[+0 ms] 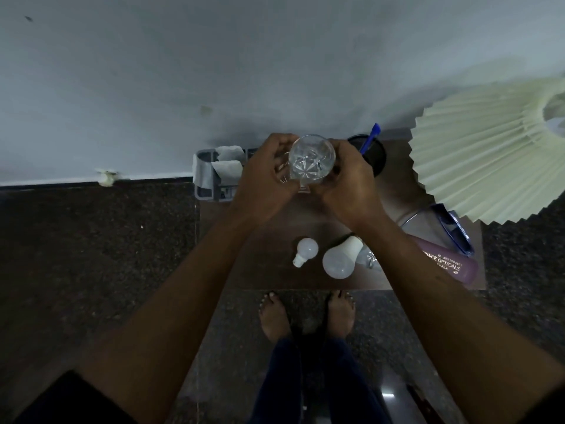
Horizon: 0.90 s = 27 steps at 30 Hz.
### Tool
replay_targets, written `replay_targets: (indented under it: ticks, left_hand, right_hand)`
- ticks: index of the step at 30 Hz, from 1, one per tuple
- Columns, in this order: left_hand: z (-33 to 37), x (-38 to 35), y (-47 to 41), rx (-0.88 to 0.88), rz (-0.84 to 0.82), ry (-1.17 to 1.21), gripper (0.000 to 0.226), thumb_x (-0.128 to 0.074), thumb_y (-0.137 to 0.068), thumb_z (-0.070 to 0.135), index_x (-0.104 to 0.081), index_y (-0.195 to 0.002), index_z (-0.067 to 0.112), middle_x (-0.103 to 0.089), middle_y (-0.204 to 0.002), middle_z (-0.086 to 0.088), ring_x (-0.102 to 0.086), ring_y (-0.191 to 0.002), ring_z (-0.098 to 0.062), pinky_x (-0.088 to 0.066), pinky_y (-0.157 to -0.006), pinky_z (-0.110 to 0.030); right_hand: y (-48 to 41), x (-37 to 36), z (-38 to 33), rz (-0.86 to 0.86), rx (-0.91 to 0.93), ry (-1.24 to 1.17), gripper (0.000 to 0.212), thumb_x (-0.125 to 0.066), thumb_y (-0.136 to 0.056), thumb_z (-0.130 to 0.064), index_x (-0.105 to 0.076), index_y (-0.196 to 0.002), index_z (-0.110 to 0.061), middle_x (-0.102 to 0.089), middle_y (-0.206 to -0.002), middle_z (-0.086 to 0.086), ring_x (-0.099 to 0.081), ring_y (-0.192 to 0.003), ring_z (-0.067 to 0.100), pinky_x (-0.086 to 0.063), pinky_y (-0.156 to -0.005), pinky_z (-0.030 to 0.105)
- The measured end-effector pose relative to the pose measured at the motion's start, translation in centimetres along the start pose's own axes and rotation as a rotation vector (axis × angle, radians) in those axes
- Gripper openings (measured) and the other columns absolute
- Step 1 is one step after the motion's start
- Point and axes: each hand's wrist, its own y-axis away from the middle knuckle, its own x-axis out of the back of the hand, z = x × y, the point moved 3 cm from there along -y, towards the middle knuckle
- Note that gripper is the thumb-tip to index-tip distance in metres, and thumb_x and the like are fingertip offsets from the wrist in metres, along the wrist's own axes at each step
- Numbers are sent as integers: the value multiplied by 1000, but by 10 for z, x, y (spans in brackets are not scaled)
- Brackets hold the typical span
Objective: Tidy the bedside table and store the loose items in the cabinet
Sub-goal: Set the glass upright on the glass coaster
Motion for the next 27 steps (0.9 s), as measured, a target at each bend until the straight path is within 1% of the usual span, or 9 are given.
replay_targets:
  ticks: [3,5,6,7,10,12,16,24,27]
  left_hand:
    - [-5,1,-5,-13,25,-62,60,-79,-75,-5,-53,-128,7,-63,-119,7,-66,-114,-7,-56,-91,-22]
    - [-8,2,-8,-20,36,-88,60,-79,-76,-4,-53,-128,7,-63,-117,12,-65,-110,2,-55,-88,-17]
    - [-8,1,-8,-26,43,-105,62,-79,-76,-3,-52,-130,7,-63,-118,10,-65,-110,1,-55,-89,-17]
    - [-9,1,-8,-32,50,-124,65,-79,-76,-2,-51,-133,7,-63,-120,6,-65,-112,-2,-56,-90,-20]
    - [-9,2,-11,-50,55,-197,66,-79,-78,-1,-50,-137,5,-64,-128,-5,-65,-117,-14,-57,-97,-37]
    - [-9,3,-12,-44,51,-227,65,-78,-78,-1,-51,-136,4,-64,-128,-7,-65,-118,-18,-56,-98,-43]
    - [-10,2,-14,-26,36,-274,66,-79,-77,-1,-50,-137,4,-63,-131,-8,-64,-120,-19,-55,-99,-42]
    - [-13,2,-17,-12,36,-311,68,-75,-79,-4,-49,-141,2,-61,-135,-11,-60,-125,-21,-52,-104,-42]
    - [-13,1,-18,5,22,-322,67,-73,-82,-5,-47,-144,2,-59,-138,-12,-58,-128,-22,-50,-107,-42]
  right_hand:
    - [-7,-8,3,15,12,88,58,-84,-77,-22,-57,-127,-12,-65,-118,0,-64,-109,12,-55,-95,30]
    - [-10,-12,3,10,29,140,59,-85,-76,-22,-57,-127,-10,-65,-119,1,-63,-110,13,-54,-96,29]
    - [-11,-14,3,4,34,157,59,-86,-76,-22,-57,-127,-10,-65,-119,1,-63,-110,13,-53,-96,27]
    - [-12,-15,2,-5,41,171,59,-85,-77,-21,-57,-127,-9,-65,-120,2,-62,-111,14,-53,-96,27]
    - [-12,-19,-1,-17,70,203,53,-84,-78,-16,-59,-124,-6,-65,-118,5,-62,-110,17,-53,-95,30]
    - [-12,-19,-2,-18,81,206,50,-83,-79,-13,-60,-122,-7,-65,-117,6,-62,-110,19,-53,-94,32]
    - [-13,-19,-2,-24,65,225,51,-82,-80,-12,-59,-125,-7,-64,-120,7,-61,-113,20,-51,-97,32]
    - [-14,-22,-2,-4,33,216,47,-79,-83,-14,-59,-125,-8,-65,-119,7,-62,-111,19,-54,-96,34]
    - [-12,-24,-3,1,12,214,50,-80,-83,-16,-58,-127,-9,-65,-121,6,-63,-112,18,-54,-96,33]
